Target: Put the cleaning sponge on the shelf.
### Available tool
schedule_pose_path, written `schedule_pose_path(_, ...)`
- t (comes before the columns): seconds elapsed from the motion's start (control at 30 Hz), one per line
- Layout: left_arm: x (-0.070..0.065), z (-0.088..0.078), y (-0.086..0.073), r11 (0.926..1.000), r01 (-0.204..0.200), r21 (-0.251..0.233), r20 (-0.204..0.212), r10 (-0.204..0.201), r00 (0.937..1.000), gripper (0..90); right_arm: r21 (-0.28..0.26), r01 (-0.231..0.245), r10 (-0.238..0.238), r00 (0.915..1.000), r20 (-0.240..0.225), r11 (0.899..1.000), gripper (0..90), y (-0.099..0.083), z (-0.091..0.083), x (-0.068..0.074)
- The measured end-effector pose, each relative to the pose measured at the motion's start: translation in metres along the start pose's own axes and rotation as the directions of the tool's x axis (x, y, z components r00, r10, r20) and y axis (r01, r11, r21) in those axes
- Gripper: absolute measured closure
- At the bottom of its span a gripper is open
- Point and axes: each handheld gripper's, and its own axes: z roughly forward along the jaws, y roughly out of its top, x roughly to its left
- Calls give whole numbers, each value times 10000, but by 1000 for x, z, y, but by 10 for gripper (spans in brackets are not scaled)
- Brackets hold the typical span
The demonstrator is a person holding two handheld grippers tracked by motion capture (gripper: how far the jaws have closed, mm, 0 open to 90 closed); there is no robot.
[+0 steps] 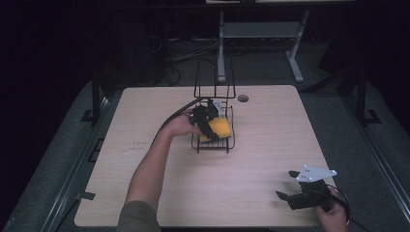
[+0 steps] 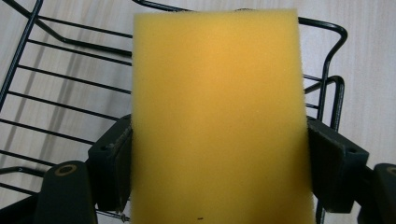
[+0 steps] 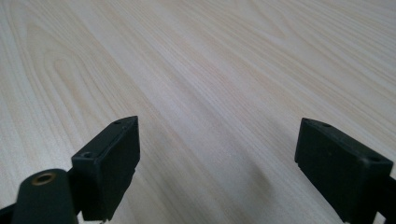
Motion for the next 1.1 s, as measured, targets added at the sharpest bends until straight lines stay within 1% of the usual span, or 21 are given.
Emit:
schedule_pose_path(0.07,1,1,-1,10000,51,-27,-66,-51,10000,214,-14,-9,9,10000,5,10000,138,0,0,0)
schedule_pose_path(0.1,2,0,-1,10000,43,11,5,-43,10000,214,-13,-6,6,10000,9,10000,138,0,0,0)
schedule_pose_path(0.13,1,1,-1,10000,18,12,-102,-18,9999,214,0,-26,26,10000,7,10000,138,0,0,0)
schedule_pose_path(0.17,1,1,-1,10000,18,12,-102,-18,9999,213,0,-26,26,10000,7,10000,138,0,0,0)
schedule_pose_path(0.23,1,3,-1,10000,-4,-34,-25,3,10000,213,22,34,-34,10000,35,10000,138,0,0,-1)
schedule_pose_path(0.27,1,3,-2,9999,-75,70,3,75,10000,213,29,16,-17,10000,32,10000,138,0,0,-1)
schedule_pose_path(0.4,1,5,-3,9999,101,78,-75,-101,9999,190,17,-18,18,10000,31,10000,138,-1,0,-1)
schedule_pose_path(0.47,2,5,-3,9998,203,89,22,-203,9998,180,24,-15,14,10000,21,10000,138,-1,-1,-1)
schedule_pose_path(0.5,2,5,-4,9997,215,93,-42,-214,9998,179,30,-25,25,10000,11,10000,138,-1,0,-1)
schedule_pose_path(0.53,2,4,-4,9994,336,-16,-53,-336,9994,170,37,3,-3,10000,-18,10000,138,-1,0,0)
schedule_pose_path(0.6,2,4,-4,9994,330,-80,-94,-331,9994,168,42,1,-1,10000,-21,10000,138,-1,0,0)
schedule_pose_path(0.7,2,1,-5,9987,442,-246,-82,-444,9990,150,56,19,-19,10000,-32,10000,138,0,0,0)
schedule_pose_path(0.8,2,-3,-6,9981,593,-189,-69,-595,9982,133,89,31,-30,10000,-88,10000,138,0,1,1)
schedule_pose_path(0.9,2,-5,-7,9980,569,-275,-102,-572,9983,133,107,52,-51,9999,-98,9999,138,0,1,1)
schedule_pose_path(0.93,2,-7,-10,9972,581,-470,-118,-587,9982,133,118,47,-46,9999,-95,9999,138,0,1,1)
schedule_pose_path(0.97,2,-7,-10,9972,581,-470,-118,-587,9982,134,118,47,-46,9999,-95,9999,138,0,1,1)
schedule_pose_path(1.0,2,-7,-13,9968,556,-576,-194,-568,9982,133,103,47,-46,9999,-107,9999,138,0,1,1)
schedule_pose_path(1.1,0,-8,-15,9963,647,-571,-194,-659,9976,134,100,28,-26,9999,-137,9999,138,0,1,1)
